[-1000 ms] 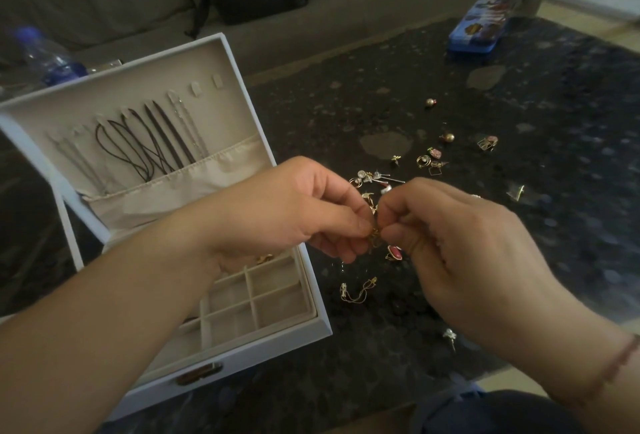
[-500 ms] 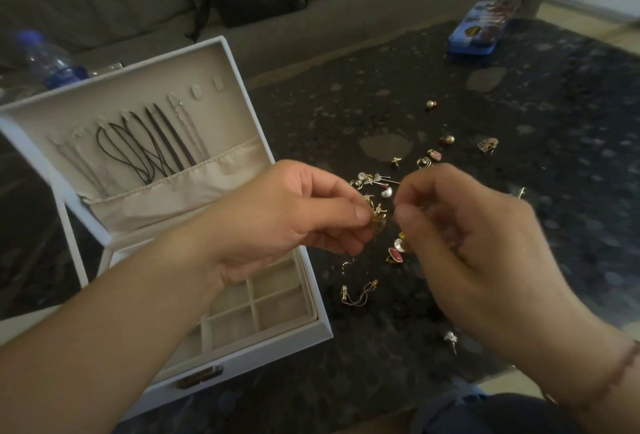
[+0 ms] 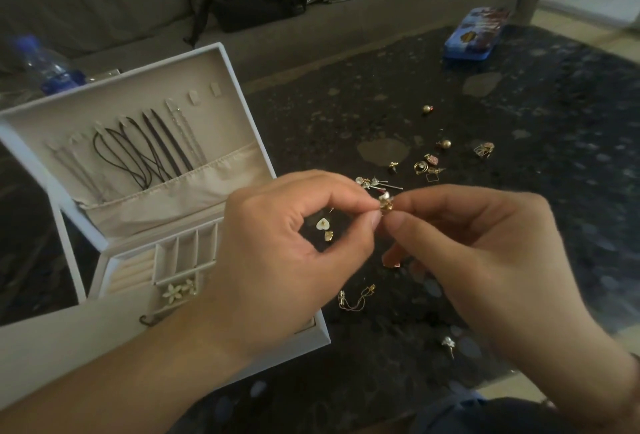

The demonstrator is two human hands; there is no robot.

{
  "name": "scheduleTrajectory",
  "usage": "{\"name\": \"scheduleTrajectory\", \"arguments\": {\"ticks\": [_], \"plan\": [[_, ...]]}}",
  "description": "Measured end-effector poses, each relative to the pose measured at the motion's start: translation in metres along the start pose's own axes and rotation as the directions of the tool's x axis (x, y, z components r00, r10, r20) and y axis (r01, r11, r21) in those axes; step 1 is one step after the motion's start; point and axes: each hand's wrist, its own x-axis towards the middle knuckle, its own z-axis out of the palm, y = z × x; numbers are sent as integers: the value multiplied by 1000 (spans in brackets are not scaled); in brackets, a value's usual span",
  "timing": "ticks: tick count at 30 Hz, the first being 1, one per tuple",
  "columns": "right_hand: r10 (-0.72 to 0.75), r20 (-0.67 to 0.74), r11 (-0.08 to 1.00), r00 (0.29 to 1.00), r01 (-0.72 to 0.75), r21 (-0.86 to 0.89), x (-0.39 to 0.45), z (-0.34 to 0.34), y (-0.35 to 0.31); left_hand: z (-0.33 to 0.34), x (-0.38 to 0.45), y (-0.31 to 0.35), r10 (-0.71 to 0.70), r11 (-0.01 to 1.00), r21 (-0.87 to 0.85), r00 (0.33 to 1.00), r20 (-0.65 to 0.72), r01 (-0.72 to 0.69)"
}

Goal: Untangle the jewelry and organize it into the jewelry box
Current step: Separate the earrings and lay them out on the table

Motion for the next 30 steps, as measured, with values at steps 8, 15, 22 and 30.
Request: {"name": "scheduleTrajectory", "arguments": {"ticks": [8, 15, 22, 30], "plan": [[-117, -13, 991, 993, 116, -73, -3, -1, 2, -3, 1, -5, 190, 967, 172, 982, 12, -189], [-268, -33, 933, 963, 251, -259, -3, -2, 4, -5, 0, -9, 287, 917, 267, 955, 76, -296], [-391, 13, 811, 920, 351, -469, -1, -1, 5, -6, 0, -10, 311, 902, 281, 944, 107, -328], [-414, 18, 760, 910, 356, -543, -2, 2, 9, -6, 0, -12, 311, 893, 293, 939, 144, -341]]}}
